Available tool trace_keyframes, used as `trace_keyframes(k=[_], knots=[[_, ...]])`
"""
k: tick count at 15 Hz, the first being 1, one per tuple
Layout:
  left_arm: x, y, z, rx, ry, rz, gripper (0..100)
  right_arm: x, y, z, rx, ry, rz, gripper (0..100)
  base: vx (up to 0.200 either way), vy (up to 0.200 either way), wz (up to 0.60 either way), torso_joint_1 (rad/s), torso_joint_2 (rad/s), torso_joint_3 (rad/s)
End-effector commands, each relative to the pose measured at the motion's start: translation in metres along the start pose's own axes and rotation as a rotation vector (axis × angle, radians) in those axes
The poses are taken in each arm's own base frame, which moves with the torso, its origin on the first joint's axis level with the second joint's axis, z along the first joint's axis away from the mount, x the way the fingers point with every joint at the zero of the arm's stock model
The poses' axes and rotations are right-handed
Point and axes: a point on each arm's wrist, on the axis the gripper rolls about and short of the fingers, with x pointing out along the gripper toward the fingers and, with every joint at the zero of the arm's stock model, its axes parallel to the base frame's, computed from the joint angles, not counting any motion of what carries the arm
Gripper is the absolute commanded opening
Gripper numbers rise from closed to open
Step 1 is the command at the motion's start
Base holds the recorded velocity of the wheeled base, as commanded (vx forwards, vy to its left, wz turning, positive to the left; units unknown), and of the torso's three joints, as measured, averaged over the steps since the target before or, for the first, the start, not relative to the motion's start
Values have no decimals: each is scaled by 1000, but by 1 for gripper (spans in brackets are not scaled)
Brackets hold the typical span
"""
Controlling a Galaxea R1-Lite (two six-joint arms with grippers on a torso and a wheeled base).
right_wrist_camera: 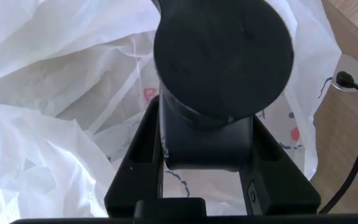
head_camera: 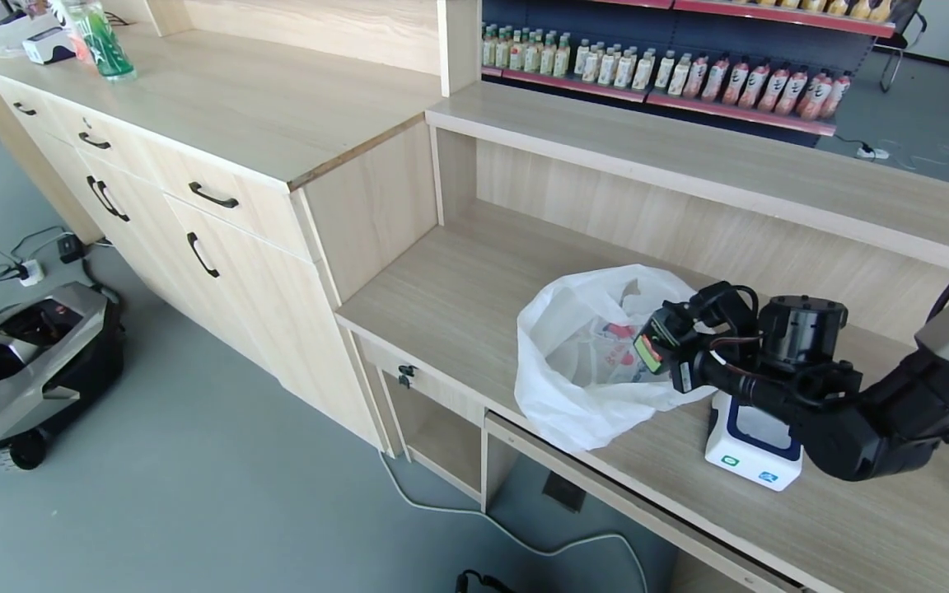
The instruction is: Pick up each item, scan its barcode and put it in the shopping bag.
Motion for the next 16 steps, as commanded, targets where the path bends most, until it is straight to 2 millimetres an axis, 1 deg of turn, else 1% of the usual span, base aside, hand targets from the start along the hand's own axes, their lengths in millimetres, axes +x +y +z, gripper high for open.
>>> trace_keyframes(k=[1,5,11,12,14,16], knots=[[0,0,0,0,-1,0,100,9,3,-12,2,29,9,0,0,0,0,0,0,0],[0,0,0,0,-1,0,100,14,-2,-21,7,47,-5,0,0,0,0,0,0,0],[0,0,0,0,-1,0,100,19,-2,-24,8,51,-3,0,0,0,0,0,0,0],[0,0,0,0,-1,0,100,20,-2,-25,8,53,-3,100,0,0,0,0,0,0],[0,0,0,0,-1,0,100,20,-2,-24,17,48,-5,100,0,0,0,0,0,0],[0,0,0,0,-1,0,100,17,-3,-15,28,24,-7,100,0,0,0,0,0,0]])
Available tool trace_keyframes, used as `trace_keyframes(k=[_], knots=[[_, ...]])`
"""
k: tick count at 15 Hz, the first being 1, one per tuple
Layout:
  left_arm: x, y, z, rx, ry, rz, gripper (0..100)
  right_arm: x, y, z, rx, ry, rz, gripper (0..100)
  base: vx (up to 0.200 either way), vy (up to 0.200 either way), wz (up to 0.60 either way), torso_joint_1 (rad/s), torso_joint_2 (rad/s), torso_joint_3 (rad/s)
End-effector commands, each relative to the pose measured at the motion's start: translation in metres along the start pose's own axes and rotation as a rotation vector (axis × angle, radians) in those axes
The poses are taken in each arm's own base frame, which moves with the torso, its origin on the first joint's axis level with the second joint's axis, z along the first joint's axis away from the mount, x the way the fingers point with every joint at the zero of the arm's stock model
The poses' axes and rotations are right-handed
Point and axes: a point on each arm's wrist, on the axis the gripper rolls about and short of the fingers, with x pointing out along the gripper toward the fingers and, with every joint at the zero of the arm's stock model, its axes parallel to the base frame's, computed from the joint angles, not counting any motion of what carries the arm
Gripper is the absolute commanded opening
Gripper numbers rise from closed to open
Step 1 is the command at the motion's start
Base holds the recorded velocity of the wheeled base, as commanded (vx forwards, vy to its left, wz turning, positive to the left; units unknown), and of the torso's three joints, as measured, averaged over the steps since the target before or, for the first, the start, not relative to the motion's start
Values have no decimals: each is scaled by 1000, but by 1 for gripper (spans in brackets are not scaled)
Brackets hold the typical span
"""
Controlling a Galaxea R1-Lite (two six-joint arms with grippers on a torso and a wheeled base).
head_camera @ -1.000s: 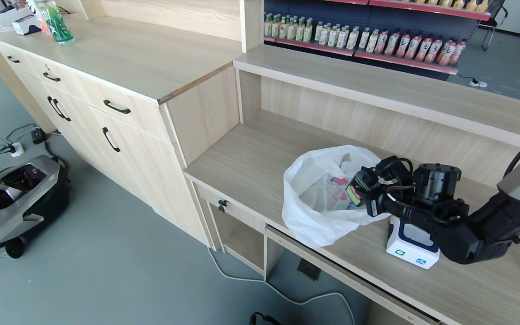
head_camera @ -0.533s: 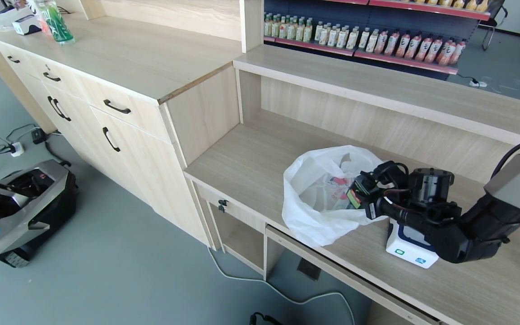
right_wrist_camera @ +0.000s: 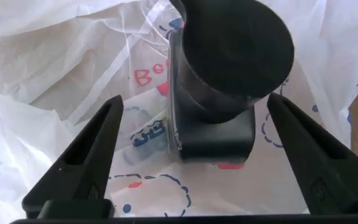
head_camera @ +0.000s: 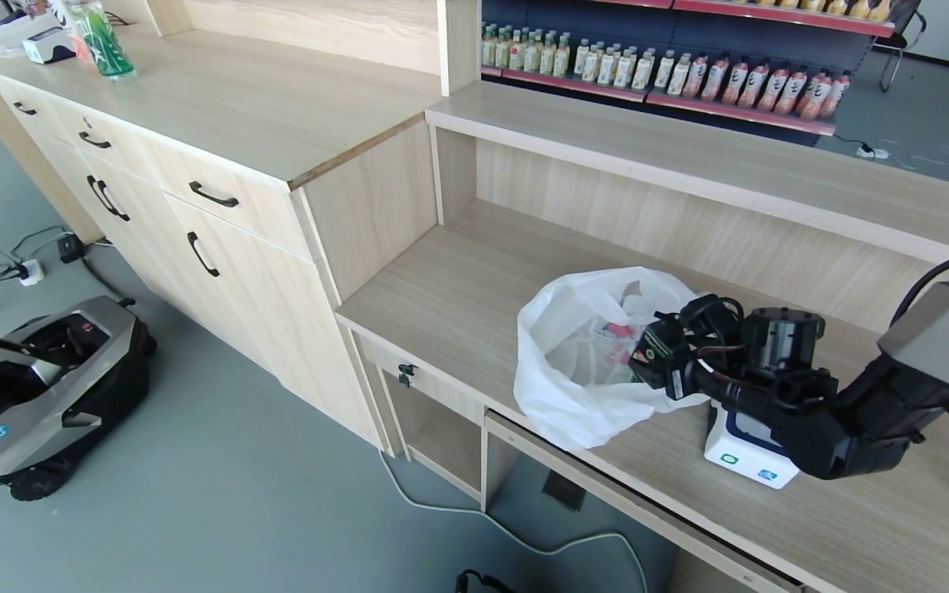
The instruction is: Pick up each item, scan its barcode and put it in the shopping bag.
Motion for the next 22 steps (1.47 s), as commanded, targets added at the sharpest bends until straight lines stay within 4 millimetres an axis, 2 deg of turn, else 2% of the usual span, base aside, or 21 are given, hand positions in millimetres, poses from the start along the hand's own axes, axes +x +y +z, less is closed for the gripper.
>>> trace_keyframes(k=[1,2,3,5,8,9,10,11,13,15,17,19,22], knots=[[0,0,0,-1,-1,0,100,-9,-2,19,7,-48,-7,100,0,0,0,0,0,0],[0,0,0,-1,-1,0,100,-21,-4,37,6,-85,-14,100,0,0,0,0,0,0],[0,0,0,-1,-1,0,100,-42,-7,57,1,-98,-19,100,0,0,0,0,0,0],[0,0,0,-1,-1,0,100,-112,-13,92,-33,-133,-48,100,0,0,0,0,0,0],[0,0,0,-1,-1,0,100,-210,-36,97,-120,-100,-207,100,0,0,0,0,0,0],[0,0,0,-1,-1,0,100,-225,-41,96,-138,-67,-248,100,0,0,0,0,0,0],[0,0,0,-1,-1,0,100,-253,-52,90,-215,16,-344,100,0,0,-600,12,7,-2],[0,0,0,-1,-1,0,100,-270,-60,81,-222,86,-422,100,0,0,-600,7,2,7],[0,0,0,-1,-1,0,100,-294,-62,66,-170,191,-516,100,0,0,-600,0,2,5],[0,0,0,-1,-1,0,100,-312,-59,61,-102,238,-574,100,0,0,-600,2,5,2],[0,0,0,-1,-1,0,100,-319,-49,54,76,187,-594,100,0,0,0,0,0,0],[0,0,0,-1,-1,0,100,-331,-34,43,108,201,-673,100,0,0,0,0,0,0],[0,0,0,-1,-1,0,100,-342,-20,38,190,220,-722,100,0,0,0,0,0,0]])
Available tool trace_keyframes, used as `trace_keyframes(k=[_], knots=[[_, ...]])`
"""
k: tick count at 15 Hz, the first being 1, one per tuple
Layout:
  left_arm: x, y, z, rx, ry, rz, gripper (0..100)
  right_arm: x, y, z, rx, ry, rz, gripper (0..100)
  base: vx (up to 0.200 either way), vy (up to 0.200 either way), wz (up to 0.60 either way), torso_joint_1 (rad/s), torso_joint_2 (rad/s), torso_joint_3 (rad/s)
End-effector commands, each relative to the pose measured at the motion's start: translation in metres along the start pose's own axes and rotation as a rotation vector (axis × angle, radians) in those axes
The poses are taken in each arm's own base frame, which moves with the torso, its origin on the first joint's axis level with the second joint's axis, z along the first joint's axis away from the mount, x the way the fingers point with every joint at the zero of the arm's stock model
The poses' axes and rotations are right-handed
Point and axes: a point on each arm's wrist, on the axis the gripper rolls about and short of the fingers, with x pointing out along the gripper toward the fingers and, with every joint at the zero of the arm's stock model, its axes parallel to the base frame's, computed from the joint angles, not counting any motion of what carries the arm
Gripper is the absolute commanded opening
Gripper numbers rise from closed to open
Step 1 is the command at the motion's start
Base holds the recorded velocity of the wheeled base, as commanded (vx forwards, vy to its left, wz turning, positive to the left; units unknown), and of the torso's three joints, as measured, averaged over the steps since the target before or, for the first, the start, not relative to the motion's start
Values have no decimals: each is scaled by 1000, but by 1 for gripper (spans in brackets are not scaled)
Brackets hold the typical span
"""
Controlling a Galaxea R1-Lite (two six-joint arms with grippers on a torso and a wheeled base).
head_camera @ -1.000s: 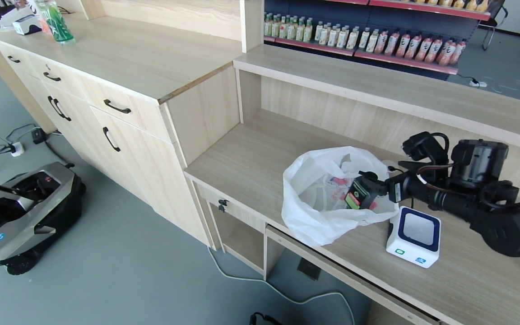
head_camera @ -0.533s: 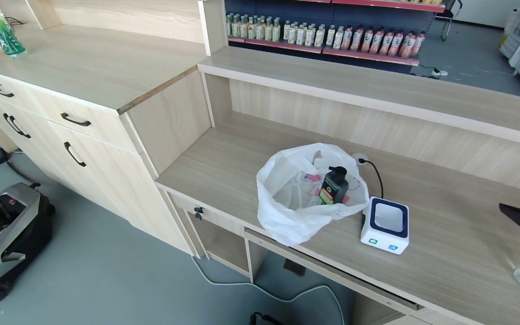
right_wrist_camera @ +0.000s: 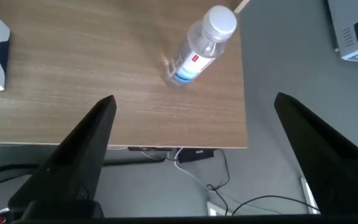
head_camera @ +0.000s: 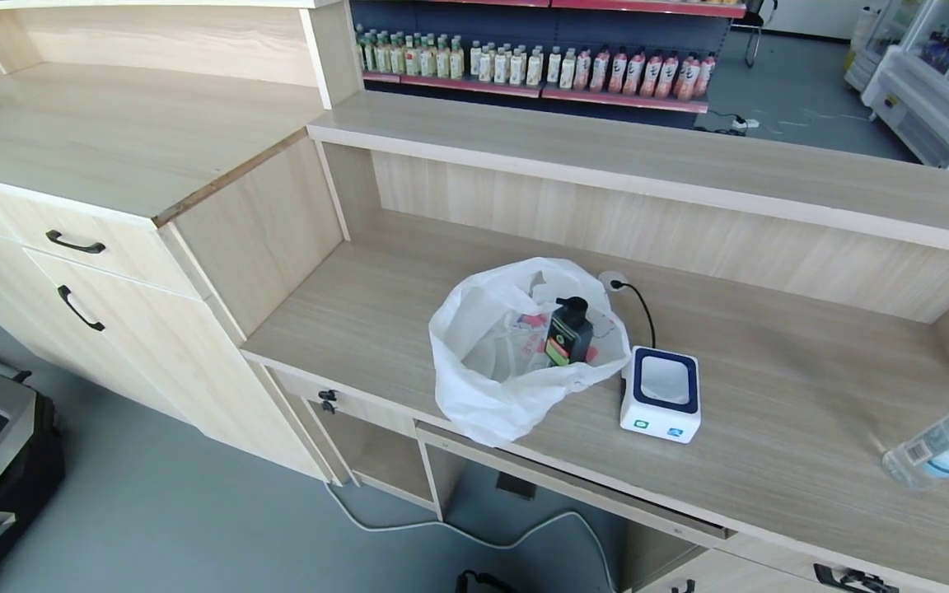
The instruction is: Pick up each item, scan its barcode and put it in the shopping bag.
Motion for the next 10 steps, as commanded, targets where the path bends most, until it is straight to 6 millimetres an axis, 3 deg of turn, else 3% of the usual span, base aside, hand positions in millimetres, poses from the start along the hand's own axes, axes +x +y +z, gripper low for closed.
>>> trace_keyframes(k=[1,5,10], knots=[[0,0,0,0,0,0,100,-14,1,-2,2,-50,-20,100,0,0,0,0,0,0],[0,0,0,0,0,0,100,-26,1,-1,-83,-109,-28,100,0,0,0,0,0,0],[0,0,0,0,0,0,100,-38,1,0,-113,-144,-35,100,0,0,-600,3,2,4]])
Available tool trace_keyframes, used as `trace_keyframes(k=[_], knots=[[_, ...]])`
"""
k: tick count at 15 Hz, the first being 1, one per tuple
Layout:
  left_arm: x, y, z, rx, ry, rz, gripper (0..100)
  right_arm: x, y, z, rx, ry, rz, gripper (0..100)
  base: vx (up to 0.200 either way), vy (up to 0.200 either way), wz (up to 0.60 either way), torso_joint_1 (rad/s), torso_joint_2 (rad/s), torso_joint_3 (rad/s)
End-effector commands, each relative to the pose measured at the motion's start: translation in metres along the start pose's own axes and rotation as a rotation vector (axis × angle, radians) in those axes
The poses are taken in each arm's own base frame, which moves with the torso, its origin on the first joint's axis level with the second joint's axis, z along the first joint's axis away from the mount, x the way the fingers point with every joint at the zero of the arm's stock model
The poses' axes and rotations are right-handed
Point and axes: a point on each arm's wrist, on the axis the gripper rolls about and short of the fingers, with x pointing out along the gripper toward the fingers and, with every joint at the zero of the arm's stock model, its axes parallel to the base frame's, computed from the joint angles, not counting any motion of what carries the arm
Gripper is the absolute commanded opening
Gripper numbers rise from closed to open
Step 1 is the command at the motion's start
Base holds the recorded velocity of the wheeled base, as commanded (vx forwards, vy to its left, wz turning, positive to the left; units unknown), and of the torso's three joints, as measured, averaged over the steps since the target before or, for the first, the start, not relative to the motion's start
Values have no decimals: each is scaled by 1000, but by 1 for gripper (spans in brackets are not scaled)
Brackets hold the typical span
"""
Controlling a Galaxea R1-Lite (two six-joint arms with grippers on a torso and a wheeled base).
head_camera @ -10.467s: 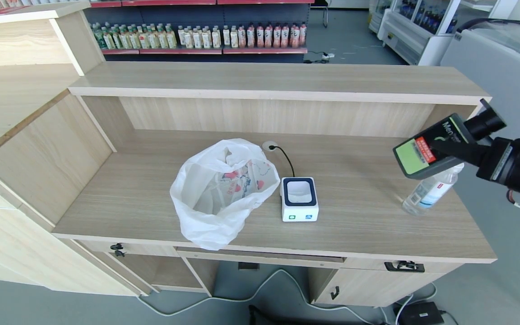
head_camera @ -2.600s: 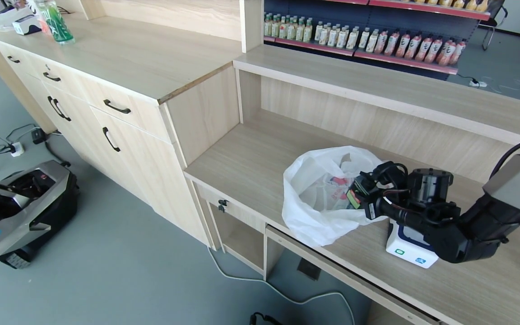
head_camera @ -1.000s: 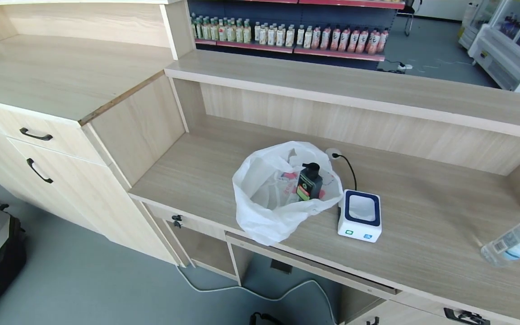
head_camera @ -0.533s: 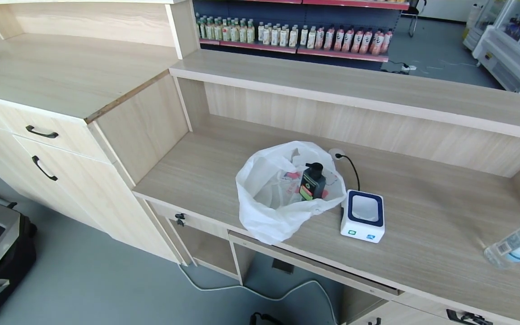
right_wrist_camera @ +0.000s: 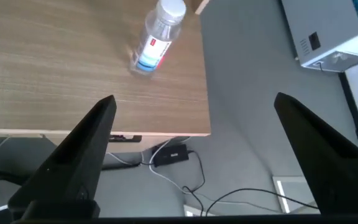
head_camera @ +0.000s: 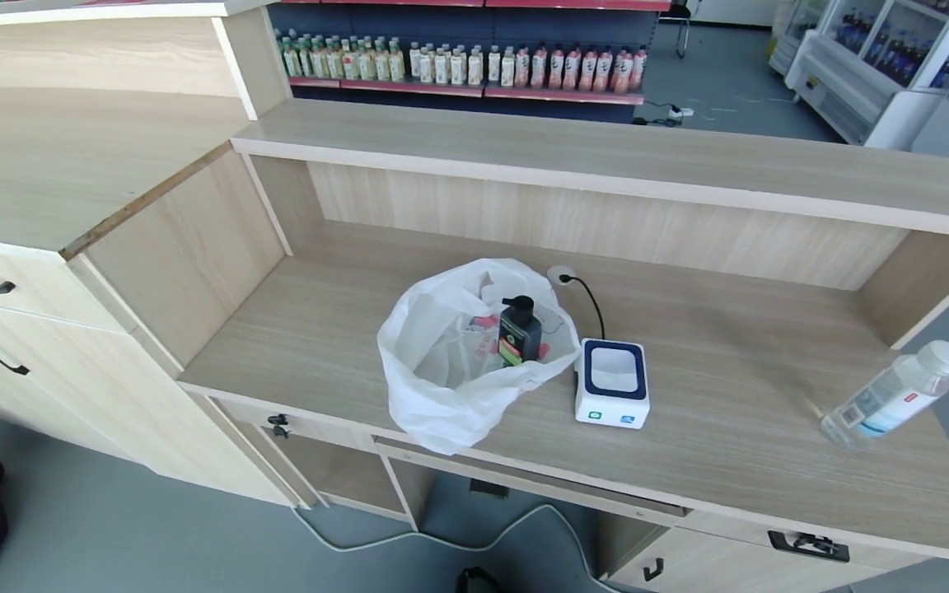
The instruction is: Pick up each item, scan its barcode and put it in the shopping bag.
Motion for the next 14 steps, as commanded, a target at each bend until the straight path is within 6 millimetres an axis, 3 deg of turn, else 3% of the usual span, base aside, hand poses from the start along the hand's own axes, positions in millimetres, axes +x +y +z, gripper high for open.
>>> trace_keyframes(k=[1,8,14], knots=[[0,0,0,0,-1,0,100,-2,0,1,0,-13,-3,100,0,0,-600,2,-2,7],[0,0,0,1,2,-7,100,7,0,1,26,18,19,100,0,0,0,0,0,0],[0,0,0,1,2,-6,100,16,-1,7,26,34,38,100,-200,0,0,2,2,2]])
